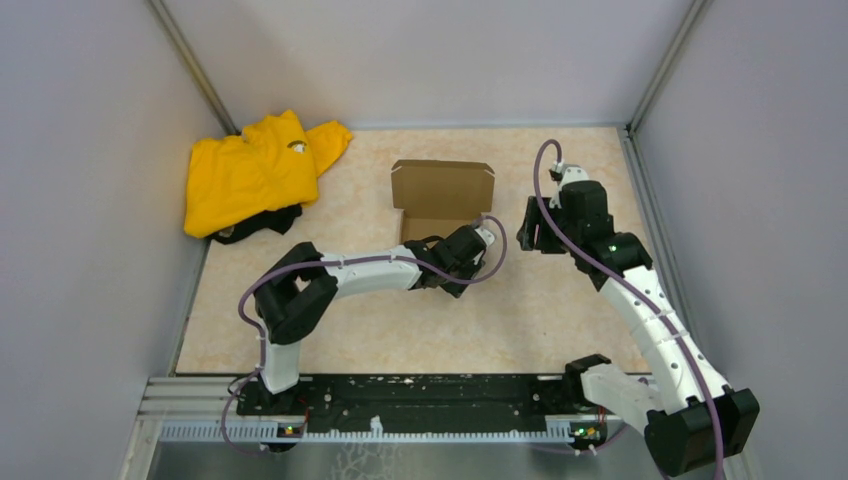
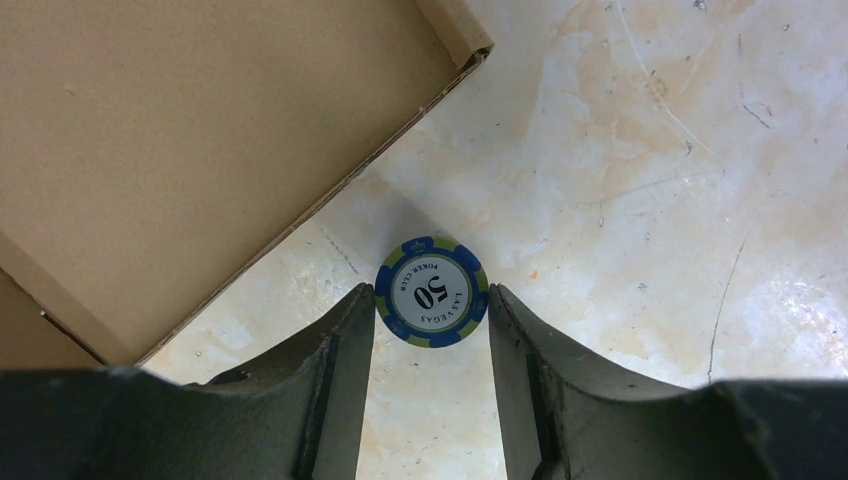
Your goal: Fold the paper box
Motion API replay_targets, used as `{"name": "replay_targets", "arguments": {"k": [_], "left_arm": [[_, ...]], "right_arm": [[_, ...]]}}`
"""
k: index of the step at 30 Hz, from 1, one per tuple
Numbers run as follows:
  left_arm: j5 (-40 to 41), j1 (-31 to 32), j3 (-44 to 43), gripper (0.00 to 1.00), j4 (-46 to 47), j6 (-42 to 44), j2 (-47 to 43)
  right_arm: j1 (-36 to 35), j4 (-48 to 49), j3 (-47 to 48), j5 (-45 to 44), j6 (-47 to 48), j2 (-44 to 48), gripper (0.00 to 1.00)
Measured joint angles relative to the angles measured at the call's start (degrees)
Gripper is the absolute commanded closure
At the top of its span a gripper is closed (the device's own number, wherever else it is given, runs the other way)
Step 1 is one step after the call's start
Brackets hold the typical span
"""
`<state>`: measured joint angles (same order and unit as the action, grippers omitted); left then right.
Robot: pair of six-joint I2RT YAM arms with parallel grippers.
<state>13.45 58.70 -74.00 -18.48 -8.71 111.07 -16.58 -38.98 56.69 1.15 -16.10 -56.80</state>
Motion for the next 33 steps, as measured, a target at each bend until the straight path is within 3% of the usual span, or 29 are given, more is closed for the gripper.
{"name": "replay_targets", "arguments": {"k": [33], "left_arm": [[0.0, -0.1, 0.0, 0.47, -0.9, 0.0, -2.6]], "right_arm": [[0.0, 0.1, 0.0, 0.0, 0.0, -0.1, 0.42]]}}
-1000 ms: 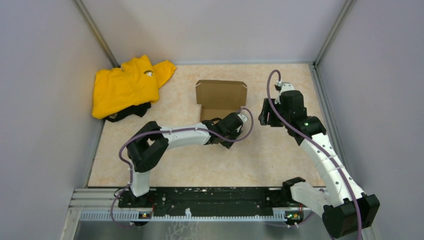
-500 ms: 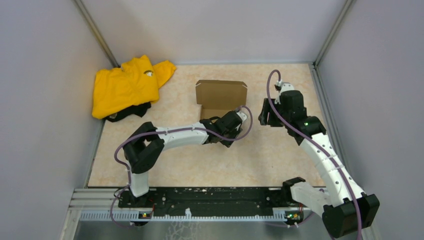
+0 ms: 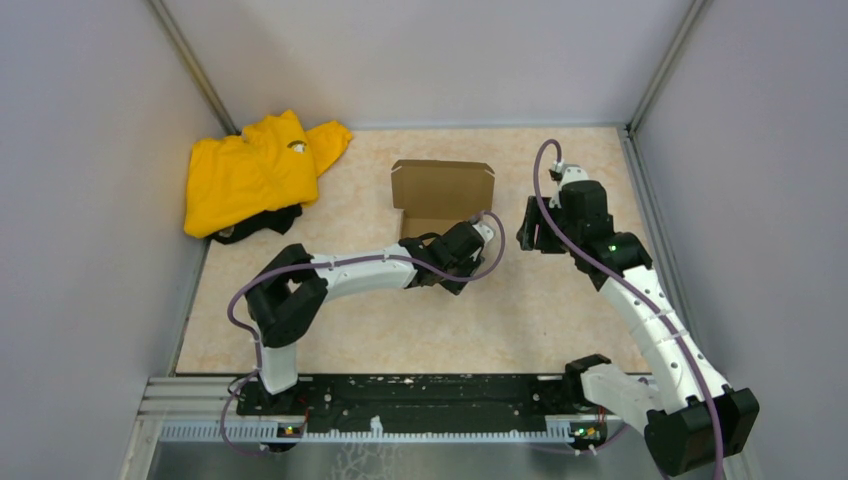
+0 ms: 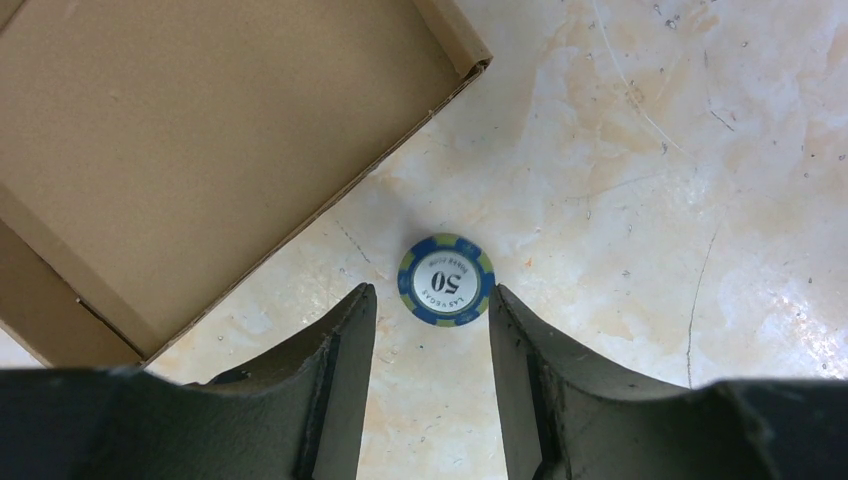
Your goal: Fold the paper box
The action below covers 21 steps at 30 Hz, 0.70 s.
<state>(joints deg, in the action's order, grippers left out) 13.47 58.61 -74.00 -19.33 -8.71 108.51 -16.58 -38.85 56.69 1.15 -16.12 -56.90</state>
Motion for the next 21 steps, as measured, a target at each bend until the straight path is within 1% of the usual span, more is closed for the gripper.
{"name": "replay_targets", "arguments": {"k": [17, 21], "left_arm": [[-0.7, 0.0, 1.4, 0.46, 1.3, 0.0, 0.0], [-0.8, 0.0, 2.1, 0.41, 1.6, 0.0, 0.0]], "right_arm": [[0.0, 0.1, -0.1, 0.0, 0.0, 0.0, 0.41], [0.0, 0.2, -0.1, 0.0, 0.0, 0.0, 0.41]]}}
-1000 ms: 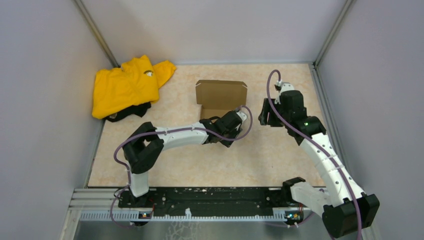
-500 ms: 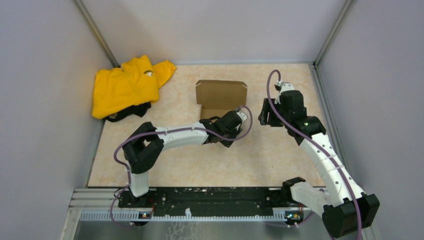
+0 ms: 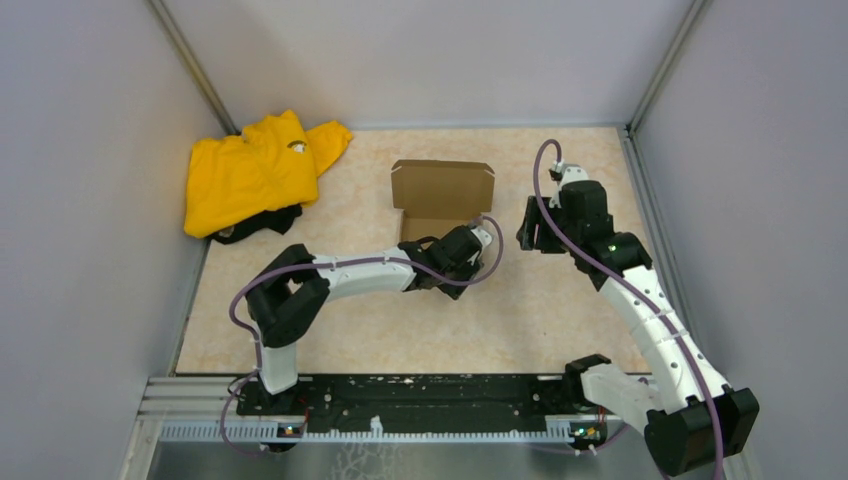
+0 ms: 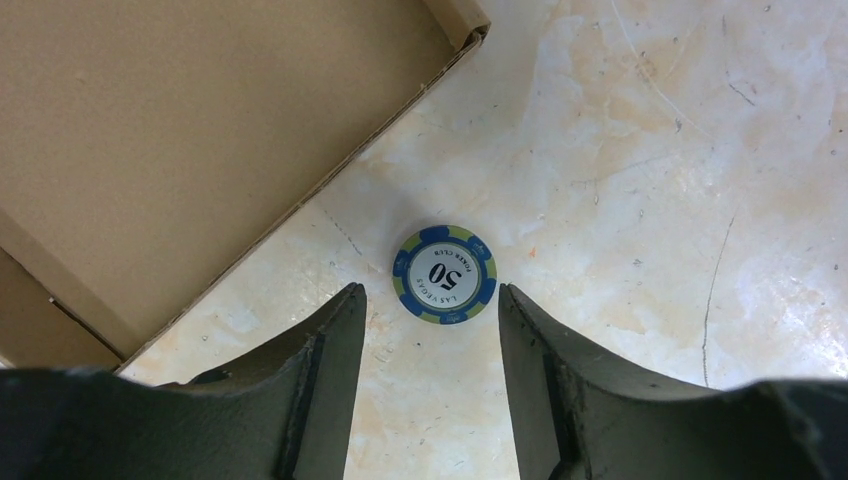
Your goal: Fold the paper box
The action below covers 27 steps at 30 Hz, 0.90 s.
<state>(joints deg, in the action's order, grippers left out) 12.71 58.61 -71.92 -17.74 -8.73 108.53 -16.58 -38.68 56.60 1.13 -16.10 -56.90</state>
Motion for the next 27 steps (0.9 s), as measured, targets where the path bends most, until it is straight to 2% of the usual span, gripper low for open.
{"name": "replay_targets", "arguments": {"k": [27], "left_arm": [[-1.0, 0.0, 0.7, 0.41, 3.3, 0.0, 2.6]], "right_arm": [[0.3, 0.5, -0.8, 0.0, 0.0, -0.3, 0.41]]}}
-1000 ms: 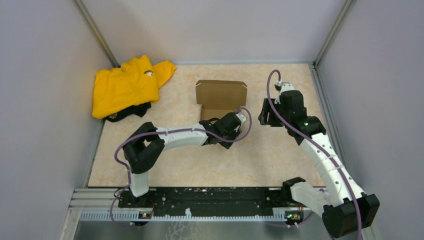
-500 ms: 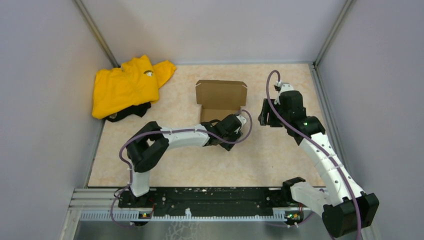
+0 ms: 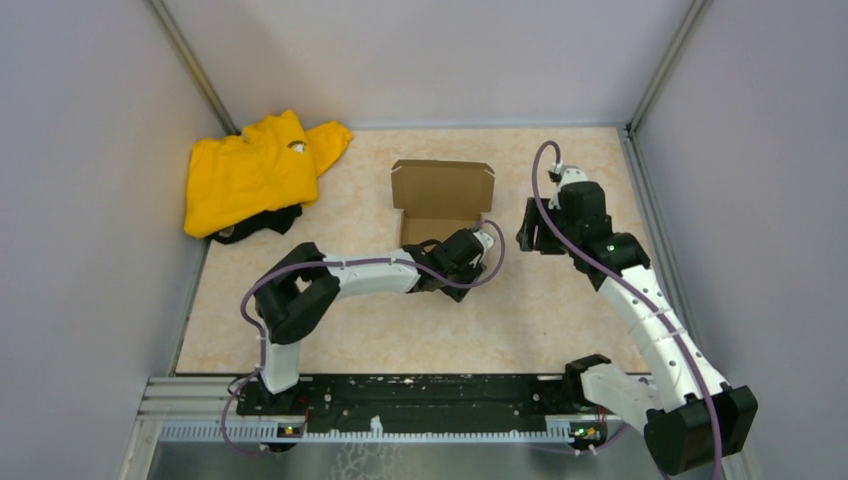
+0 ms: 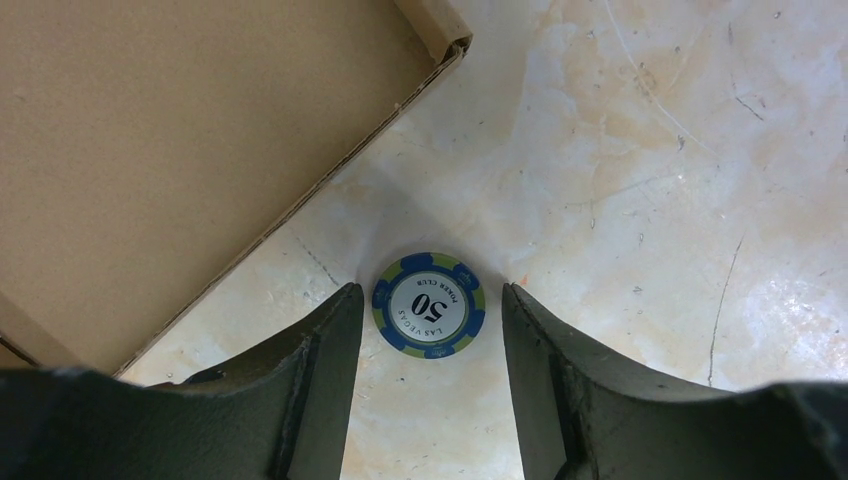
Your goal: Fold the paper box
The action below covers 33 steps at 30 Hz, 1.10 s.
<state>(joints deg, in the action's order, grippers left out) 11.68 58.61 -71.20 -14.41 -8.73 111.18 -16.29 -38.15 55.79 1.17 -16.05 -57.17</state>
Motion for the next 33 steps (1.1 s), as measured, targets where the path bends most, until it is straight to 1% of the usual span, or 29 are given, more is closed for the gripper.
{"name": "replay_targets", "arguments": {"k": [22, 33], "left_arm": [[0.1, 0.0, 1.4, 0.42, 2.0, 0.0, -0.4], [0.3, 0.1, 1.8, 0.47, 2.0, 0.0, -0.7]], "right_arm": [[0.3, 0.8, -1.9, 0.0, 0.0, 0.0, 0.41], [0.3, 0.8, -1.9, 0.1, 0.0, 0.0, 0.41]]}}
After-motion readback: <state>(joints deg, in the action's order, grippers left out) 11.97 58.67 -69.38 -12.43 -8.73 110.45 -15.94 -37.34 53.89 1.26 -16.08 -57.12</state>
